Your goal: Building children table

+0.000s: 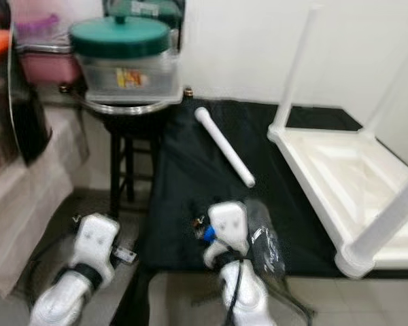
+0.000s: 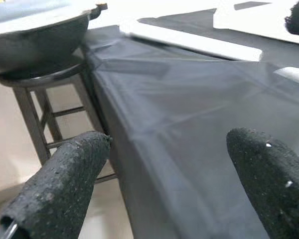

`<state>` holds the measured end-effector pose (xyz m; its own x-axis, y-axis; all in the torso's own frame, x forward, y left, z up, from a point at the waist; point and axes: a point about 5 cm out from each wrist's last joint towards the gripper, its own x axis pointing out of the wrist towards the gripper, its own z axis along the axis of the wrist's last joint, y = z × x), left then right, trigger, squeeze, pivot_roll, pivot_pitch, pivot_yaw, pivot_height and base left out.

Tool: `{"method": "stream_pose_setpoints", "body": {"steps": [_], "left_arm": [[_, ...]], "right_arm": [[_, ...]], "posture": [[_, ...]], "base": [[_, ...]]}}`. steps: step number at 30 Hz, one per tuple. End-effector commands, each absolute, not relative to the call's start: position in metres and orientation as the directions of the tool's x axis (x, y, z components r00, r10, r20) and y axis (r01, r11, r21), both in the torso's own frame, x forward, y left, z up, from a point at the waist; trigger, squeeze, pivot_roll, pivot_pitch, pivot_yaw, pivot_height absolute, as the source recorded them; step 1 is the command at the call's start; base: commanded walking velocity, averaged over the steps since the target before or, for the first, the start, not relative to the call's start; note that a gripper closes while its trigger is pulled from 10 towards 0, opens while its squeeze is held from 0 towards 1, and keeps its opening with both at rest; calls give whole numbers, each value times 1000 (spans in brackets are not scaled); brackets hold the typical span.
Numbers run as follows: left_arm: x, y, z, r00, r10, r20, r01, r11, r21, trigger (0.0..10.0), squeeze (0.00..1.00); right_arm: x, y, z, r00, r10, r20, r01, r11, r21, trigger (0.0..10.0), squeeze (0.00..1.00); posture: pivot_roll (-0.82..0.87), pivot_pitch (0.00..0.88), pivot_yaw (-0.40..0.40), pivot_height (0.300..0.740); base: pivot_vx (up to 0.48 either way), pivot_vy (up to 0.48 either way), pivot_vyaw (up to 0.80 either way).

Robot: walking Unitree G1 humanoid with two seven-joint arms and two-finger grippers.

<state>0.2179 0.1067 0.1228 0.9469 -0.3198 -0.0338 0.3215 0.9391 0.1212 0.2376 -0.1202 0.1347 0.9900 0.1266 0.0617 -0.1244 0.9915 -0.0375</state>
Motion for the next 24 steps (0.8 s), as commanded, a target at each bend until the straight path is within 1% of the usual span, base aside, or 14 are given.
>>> {"method": "stream_pose_setpoints", "body": {"steps": [1, 5, 8, 10, 12, 13, 16, 17, 18, 19, 20, 22, 23, 24], "left_arm": [[218, 114, 122, 955, -294, -44, 297, 947, 126, 10000, 0], [218, 114, 122, 955, -291, -46, 295, 947, 129, 10000, 0], [218, 114, 122, 955, -293, -48, 297, 946, 131, 10000, 0], [217, 114, 122, 955, -293, -49, 297, 946, 130, 10000, 0], [217, 114, 122, 955, -293, -49, 297, 946, 130, 10000, 0], [217, 114, 122, 955, -291, -49, 295, 947, 130, 10000, 0], [217, 114, 122, 955, -291, -49, 295, 947, 130, 10000, 0], [216, 114, 122, 956, -290, -49, 294, 947, 128, 10000, 0], [213, 114, 124, 955, -292, -51, 296, 947, 126, 10000, 0], [213, 114, 124, 955, -292, -51, 296, 947, 126, 10000, 0], [211, 113, 125, 955, -293, -52, 297, 947, 124, 10000, 0], [211, 113, 125, 955, -293, -52, 297, 947, 124, 10000, 0], [208, 113, 128, 955, -293, -55, 298, 947, 120, 10000, 0], [208, 113, 128, 955, -293, -55, 298, 947, 120, 10000, 0]], "right_arm": [[242, -116, 139, 989, 130, 76, -129, 991, -21, 10000, 0], [260, -126, 153, 989, 71, 129, -66, 997, -43, 10000, 0], [288, -147, 166, 988, -81, 129, 91, 993, -70, 10000, 0], [300, -155, 173, 984, -133, 122, 141, 988, -61, 10000, 0], [300, -155, 173, 984, -133, 122, 141, 988, -61, 10000, 0], [312, -164, 181, 977, -174, 126, 181, 983, -44, 10000, 0], [312, -164, 181, 977, -174, 126, 181, 983, -44, 10000, 0], [322, -170, 188, 973, -194, 126, 198, 980, -17, 10000, 0], [342, -188, 193, 963, -254, 90, 261, 962, -76, 10000, 0], [342, -188, 193, 963, -254, 90, 261, 962, -76, 10000, 0], [357, -204, 198, 949, -309, 65, 315, 942, -120, 10000, 0], [357, -204, 198, 949, -309, 65, 315, 942, -120, 10000, 0], [370, -218, 202, 935, -354, 24, 353, 922, -156, 10000, 0], [370, -218, 202, 935, -354, 24, 353, 922, -156, 10000, 0]], "posture": [[94, 0, -79, 740], [98, 0, -81, 740], [100, 0, -83, 740], [100, 0, -83, 740], [100, 0, -83, 740], [102, 8, -85, 740], [102, 8, -85, 740], [103, 14, -85, 740], [114, 46, -90, 740], [114, 46, -90, 740], [115, 55, -92, 740], [115, 55, -92, 740], [116, 87, -93, 740], [116, 87, -93, 740]], "base": [[0, 0, 0], [0, 0, 0], [0, 0, 0], [0, 0, 0], [0, 0, 0], [0, 0, 0], [0, 0, 0], [0, 0, 0], [0, 0, 0], [0, 0, 0], [0, 0, 0], [0, 0, 0], [0, 0, 0], [0, 0, 0]]}}
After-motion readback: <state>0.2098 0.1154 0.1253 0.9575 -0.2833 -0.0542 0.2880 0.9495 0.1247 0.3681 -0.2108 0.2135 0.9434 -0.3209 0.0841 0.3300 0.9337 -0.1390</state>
